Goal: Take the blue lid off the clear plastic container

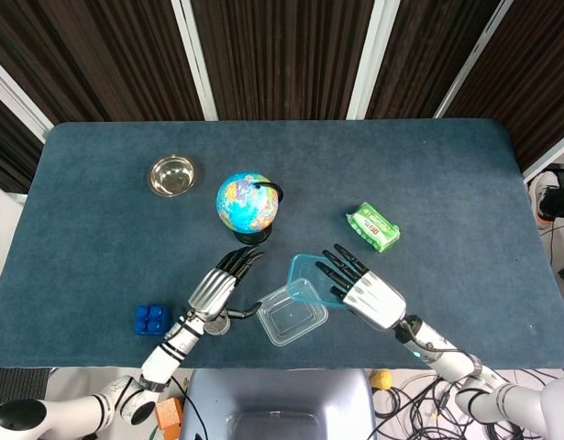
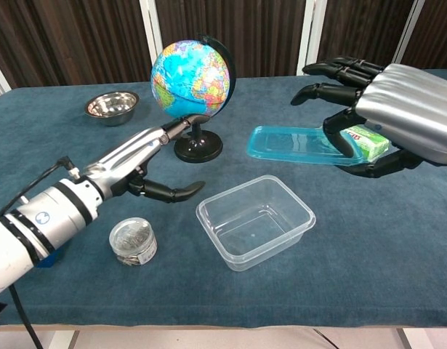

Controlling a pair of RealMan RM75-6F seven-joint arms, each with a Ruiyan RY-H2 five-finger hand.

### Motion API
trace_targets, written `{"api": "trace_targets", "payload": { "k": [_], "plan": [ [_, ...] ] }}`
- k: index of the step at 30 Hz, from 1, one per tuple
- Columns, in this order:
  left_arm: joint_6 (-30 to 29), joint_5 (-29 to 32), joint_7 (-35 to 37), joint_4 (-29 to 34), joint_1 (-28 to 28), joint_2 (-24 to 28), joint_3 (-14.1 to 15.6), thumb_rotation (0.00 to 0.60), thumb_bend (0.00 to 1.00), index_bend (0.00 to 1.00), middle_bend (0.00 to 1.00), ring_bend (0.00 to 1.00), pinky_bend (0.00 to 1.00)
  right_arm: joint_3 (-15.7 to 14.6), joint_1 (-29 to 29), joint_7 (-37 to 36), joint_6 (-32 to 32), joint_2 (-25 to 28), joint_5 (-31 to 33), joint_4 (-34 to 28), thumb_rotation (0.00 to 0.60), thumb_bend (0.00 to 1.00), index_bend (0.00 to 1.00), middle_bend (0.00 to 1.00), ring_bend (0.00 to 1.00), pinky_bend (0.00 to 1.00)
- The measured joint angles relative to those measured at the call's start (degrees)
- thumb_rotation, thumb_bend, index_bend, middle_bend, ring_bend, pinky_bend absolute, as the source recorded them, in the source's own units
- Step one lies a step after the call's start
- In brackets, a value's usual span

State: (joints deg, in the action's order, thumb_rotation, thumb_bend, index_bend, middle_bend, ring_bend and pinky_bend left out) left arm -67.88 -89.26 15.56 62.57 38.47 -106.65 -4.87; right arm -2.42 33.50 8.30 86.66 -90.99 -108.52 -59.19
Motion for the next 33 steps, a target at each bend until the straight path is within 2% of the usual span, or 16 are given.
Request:
{"api": "trace_targets", "payload": {
  "k": [3, 4, 5, 7, 9, 12, 14, 19, 21, 27, 33],
  "plan": [
    [-0.52, -0.27, 0.71, -0.23, -0.48, 1.61, 0.43, 0.401, 0.3, 0.0, 0.0, 0.0, 0.11, -0.42, -0.9, -1.73, -0.63, 0.07, 1.15, 3.94, 0.6, 1.0, 0.52, 0.18, 0.0, 0.09],
    [-0.6, -0.33, 0.93, -0.29, -0.63, 1.99, 0.6, 0.402, 0.3, 0.0, 0.0, 0.0, 0.11, -0.62, -1.34, -2.26, -1.15, -0.1, 1.73, 6.02, 0.6, 0.93, 0.44, 0.16, 0.0, 0.09],
    [-0.65, -0.4, 1.25, -0.33, -0.8, 2.37, 0.86, 0.402, 0.3, 0.0, 0.0, 0.0, 0.11, -0.79, -1.7, -2.54, -1.73, -0.31, 2.25, 7.65, 0.6, 0.84, 0.37, 0.13, 0.0, 0.08],
    [-0.59, -0.42, 1.45, -0.49, -0.96, 2.56, 1.08, 0.401, 0.3, 0.0, 0.0, 0.0, 0.11, -1.11, -2.5, -2.85, -4.02, -0.82, 3.8, 11.06, 0.6, 0.49, 0.12, 0.04, 0.0, 0.05],
    [-0.57, -0.6, 1.51, -0.65, -1.16, 2.63, 1.58, 0.402, 0.3, 0.0, 0.0, 0.0, 0.11, -1.23, -3.22, -2.69, -7.13, -1.23, 5.73, 12.55, 0.6, 0.32, 0.01, 0.0, 0.0, 0.02],
    [-0.73, -1.19, 1.68, -0.99, -1.54, 2.69, 2.54, 0.399, 0.3, 0.0, 0.0, 0.0, 0.11, -1.13, -4.0, -2.25, -10.85, -1.4, 8.72, 11.61, 0.598, 0.22, 0.0, 0.0, 0.0, 0.0],
    [-1.12, -1.83, 1.73, -1.11, -1.66, 2.87, 2.98, 0.397, 0.3, 0.0, 0.0, 0.0, 0.11, -1.14, -4.14, -2.18, -12.09, -0.98, 9.53, 10.03, 0.579, 0.19, 0.0, 0.0, 0.0, 0.0],
    [-2.22, -2.94, 1.73, -0.25, -1.84, 4.29, 3.52, 0.402, 0.3, 0.0, 0.0, 0.0, 0.11, -1.61, -3.95, -1.77, -17.62, 2.99, 11.48, 1.82, 0.453, 0.06, 0.0, 0.0, 0.0, 0.0],
    [-2.47, -3.07, 1.64, 0.72, -1.99, 5.14, 3.63, 0.4, 0.3, 0.0, 0.0, 0.0, 0.11, -1.81, -3.79, -1.05, -19.82, 5.01, 12.31, -1.94, 0.426, 0.03, 0.0, 0.0, 0.0, 0.0],
    [-3.11, -3.49, 1.14, 4.41, -2.64, 8.0, 4.23, 0.401, 0.3, 0.0, 0.0, 0.0, 0.11, -2.6, -3.64, 1.33, -24.24, 12.44, 14.46, -14.74, 0.411, 0.03, 0.0, 0.0, 0.0, 0.0],
    [-4.95, -5.35, -0.22, 10.25, -3.84, 13.67, 5.98, 0.394, 0.32, 0.0, 0.0, 0.0, 0.11, -3.2, -5.56, 2.18, -20.14, 20.21, 13.78, -23.96, 0.443, 0.03, 0.0, 0.0, 0.0, 0.0]
  ]
}}
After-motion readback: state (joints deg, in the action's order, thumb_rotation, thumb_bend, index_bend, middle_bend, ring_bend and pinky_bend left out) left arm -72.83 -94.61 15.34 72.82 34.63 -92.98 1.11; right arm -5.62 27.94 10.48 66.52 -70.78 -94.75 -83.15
